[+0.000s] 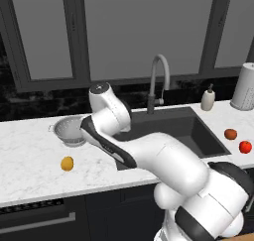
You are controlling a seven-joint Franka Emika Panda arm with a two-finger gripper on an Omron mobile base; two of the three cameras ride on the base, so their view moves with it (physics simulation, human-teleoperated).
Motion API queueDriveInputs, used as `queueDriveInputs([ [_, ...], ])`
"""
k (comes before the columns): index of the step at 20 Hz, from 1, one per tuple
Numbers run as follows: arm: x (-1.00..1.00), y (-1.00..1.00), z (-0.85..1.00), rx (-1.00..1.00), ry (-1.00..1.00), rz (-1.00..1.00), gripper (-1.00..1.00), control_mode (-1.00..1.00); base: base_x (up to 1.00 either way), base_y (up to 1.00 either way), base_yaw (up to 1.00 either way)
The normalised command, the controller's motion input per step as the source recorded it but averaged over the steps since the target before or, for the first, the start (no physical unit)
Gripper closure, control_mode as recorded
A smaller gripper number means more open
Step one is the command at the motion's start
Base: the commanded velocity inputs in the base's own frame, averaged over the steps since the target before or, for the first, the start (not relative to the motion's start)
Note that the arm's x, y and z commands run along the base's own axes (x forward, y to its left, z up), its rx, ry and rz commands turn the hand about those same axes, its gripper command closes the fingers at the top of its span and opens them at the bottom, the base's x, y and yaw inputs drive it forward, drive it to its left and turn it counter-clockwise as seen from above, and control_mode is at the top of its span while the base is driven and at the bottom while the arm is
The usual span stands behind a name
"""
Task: Put the colander in the sink, put the mango, orange, apple in the colander, and turn on the sink faucet and pour water over the colander.
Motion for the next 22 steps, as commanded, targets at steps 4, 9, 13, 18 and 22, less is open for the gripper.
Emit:
queueDriveInputs([
  [4, 0.77, 0.23, -0.12, 0.07, 0.07, -0.20, -1.00, -1.00, 0.00, 0.00, 0.00],
  [9, 0.59, 0.14, -0.46, 0.09, 0.15, -0.14, -1.00, -1.00, 0.00, 0.00, 0.00],
  [13, 0.42, 0.15, -0.51, 0.09, 0.10, -0.10, -1.00, -1.00, 0.00, 0.00, 0.00],
  [18, 0.39, 0.19, -0.23, 0.07, 0.01, -0.09, -1.00, -1.00, 0.00, 0.00, 0.00],
  [22, 0.29, 0.16, -0.25, 0.04, 0.00, -0.09, -1.00, -1.00, 0.00, 0.00, 0.00],
])
